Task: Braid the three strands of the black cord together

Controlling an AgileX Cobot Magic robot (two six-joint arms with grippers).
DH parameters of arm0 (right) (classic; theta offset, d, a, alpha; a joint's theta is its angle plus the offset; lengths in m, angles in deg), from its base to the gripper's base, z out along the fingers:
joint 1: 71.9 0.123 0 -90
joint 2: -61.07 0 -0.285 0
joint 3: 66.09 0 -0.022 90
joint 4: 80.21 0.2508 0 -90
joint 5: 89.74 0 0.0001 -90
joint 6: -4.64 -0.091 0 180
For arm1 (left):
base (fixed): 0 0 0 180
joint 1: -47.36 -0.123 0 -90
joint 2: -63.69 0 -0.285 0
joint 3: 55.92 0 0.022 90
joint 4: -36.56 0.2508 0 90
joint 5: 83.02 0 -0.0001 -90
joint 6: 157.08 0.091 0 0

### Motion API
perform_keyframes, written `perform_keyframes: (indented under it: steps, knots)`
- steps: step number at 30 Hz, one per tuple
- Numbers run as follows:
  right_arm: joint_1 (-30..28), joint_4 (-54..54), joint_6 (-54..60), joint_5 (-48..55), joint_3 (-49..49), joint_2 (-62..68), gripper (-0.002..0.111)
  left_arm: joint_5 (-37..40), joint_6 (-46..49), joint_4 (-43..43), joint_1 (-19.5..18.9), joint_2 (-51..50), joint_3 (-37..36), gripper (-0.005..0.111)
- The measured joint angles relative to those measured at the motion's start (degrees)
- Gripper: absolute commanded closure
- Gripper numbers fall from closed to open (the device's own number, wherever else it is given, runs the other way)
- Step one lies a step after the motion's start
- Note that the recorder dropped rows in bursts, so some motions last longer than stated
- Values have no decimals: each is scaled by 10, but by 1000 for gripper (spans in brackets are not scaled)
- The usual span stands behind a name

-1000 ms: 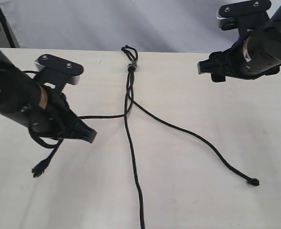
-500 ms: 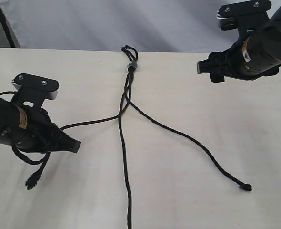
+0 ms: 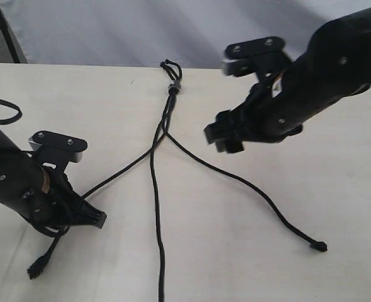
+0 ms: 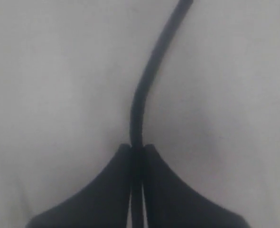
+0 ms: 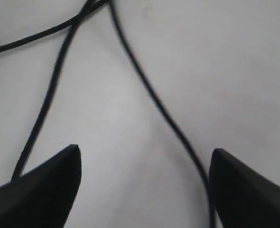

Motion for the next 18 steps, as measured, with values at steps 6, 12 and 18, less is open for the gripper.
perform_keyframes:
  steps: [6,12,18]
  knots:
    - [114,26,38,-20,0,74,37,-6,-4,0,0,-11,0,59]
    - [206,29,37,-36,0,137,37,-6,-6,0,0,-11,0,58]
    - [241,30,31,-36,-10,190,65,-6,-6,0,0,-11,0,58]
